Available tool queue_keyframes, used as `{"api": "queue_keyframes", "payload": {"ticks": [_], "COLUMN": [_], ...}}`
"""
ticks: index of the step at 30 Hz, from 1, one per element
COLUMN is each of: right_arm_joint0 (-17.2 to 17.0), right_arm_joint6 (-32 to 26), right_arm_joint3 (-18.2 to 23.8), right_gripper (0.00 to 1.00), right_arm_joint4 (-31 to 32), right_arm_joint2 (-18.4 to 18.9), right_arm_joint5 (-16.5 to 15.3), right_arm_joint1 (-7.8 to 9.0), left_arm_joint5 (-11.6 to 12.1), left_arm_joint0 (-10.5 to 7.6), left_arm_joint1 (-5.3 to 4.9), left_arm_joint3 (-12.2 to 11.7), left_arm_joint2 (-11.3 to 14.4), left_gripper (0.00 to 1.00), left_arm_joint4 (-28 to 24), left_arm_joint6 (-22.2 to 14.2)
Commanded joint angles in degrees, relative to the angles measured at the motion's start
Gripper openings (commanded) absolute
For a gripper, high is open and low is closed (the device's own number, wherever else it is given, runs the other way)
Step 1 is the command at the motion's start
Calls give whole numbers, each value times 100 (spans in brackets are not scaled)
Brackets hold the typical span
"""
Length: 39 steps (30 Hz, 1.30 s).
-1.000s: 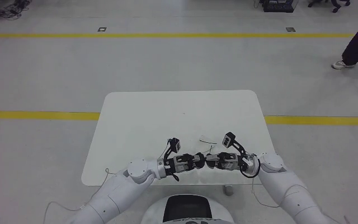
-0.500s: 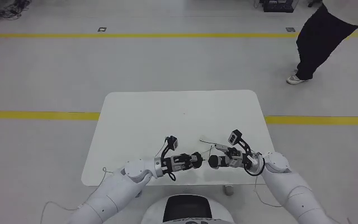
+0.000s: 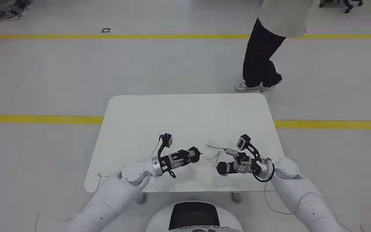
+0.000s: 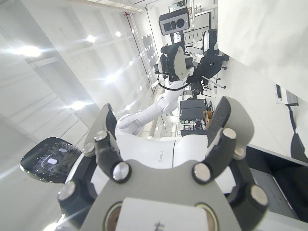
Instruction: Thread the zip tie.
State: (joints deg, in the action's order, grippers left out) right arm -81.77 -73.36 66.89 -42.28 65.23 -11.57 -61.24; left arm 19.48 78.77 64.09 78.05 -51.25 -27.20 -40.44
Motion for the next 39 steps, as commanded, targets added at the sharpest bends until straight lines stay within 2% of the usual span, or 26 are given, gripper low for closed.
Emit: {"api": "queue_keyframes", "payload": {"ticks": [1, 4, 7, 13, 15, 20, 24, 28, 30, 37, 39], "right_arm_joint0": [0, 0, 0, 0, 47, 164, 241, 301, 329, 329, 321], "right_arm_joint6": [0, 0, 0, 0, 316, 947, 1489, 1734, 1782, 1782, 1996], "right_arm_joint3": [0, 0, 0, 0, 149, 685, 1287, 1725, 1808, 1808, 1896], "right_gripper": [100, 100, 100, 100, 100, 100, 100, 100, 100, 100, 100], "right_arm_joint4": [0, 0, 0, 0, 293, 1287, 2172, 2772, 3020, 3020, 3311], "right_arm_joint2": [0, 0, 0, 0, 17, 108, 89, -92, -166, -166, -231], "right_arm_joint5": [0, 0, 0, 0, 54, 572, 1349, 1941, 2048, 2048, 2146], "right_arm_joint1": [0, 0, 0, 0, 13, 98, 157, 169, 174, 174, 175], "left_arm_joint5": [0, 0, 0, 0, 0, 0, 0, 0, 0, 0, 0], "left_arm_joint0": [143, 332, 478, 607, 607, 607, 607, 607, 607, 607, 607], "left_arm_joint1": [-55, -115, -143, -143, -143, -143, -143, -143, -143, -143, -143], "left_arm_joint3": [108, 249, 358, 478, 478, 478, 478, 478, 478, 478, 478], "left_arm_joint2": [-233, -508, -676, -784, -784, -784, -784, -784, -784, -784, -784], "left_gripper": [0, 0, 0, 0, 0, 0, 0, 0, 0, 0, 0], "left_arm_joint4": [41, 57, 66, 114, 114, 114, 114, 114, 114, 114, 114], "left_arm_joint6": [-29, -106, -153, -234, -234, -234, -234, -234, -234, -234, -234]}}
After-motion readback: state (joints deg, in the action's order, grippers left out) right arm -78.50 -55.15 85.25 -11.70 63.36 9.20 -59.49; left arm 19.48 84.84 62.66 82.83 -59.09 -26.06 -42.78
